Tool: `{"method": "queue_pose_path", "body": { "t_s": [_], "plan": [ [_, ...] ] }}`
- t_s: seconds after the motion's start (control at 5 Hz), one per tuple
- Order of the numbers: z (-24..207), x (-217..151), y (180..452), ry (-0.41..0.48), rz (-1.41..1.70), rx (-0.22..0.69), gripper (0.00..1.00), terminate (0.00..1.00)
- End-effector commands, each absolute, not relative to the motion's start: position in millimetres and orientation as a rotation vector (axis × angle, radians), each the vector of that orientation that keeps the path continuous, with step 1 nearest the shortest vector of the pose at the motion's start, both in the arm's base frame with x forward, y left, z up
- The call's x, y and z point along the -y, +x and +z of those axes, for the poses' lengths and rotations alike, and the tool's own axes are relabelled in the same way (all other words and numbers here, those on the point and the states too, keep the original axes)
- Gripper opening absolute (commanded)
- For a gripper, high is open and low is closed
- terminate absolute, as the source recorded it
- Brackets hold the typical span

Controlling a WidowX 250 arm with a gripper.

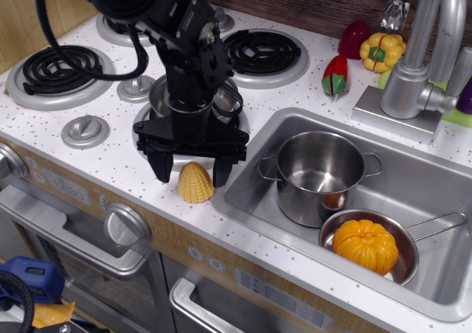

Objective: Put corn in pan which is on stove

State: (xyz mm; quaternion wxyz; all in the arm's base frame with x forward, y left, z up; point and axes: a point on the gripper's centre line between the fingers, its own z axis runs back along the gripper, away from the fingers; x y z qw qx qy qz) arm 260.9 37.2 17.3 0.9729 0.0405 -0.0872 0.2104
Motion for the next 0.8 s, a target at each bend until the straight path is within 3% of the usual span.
{"method": "queue_pose_path", "body": {
  "t_s": [0.0, 0.2, 0.4, 0.6],
  "plan": [
    [13.4, -40.1, 263.4, 0.076, 0.446, 0.217, 1.0, 0.0],
    [16.1, -42.2, 264.6, 0.07, 0.444, 0.205, 0.0, 0.0],
    [26.7, -43.3, 263.1, 0.098, 0.44, 0.194, 0.0, 0.0],
    [61.1, -44.6, 261.0, 0.182, 0.424, 0.146, 0.0, 0.0]
  ]
}}
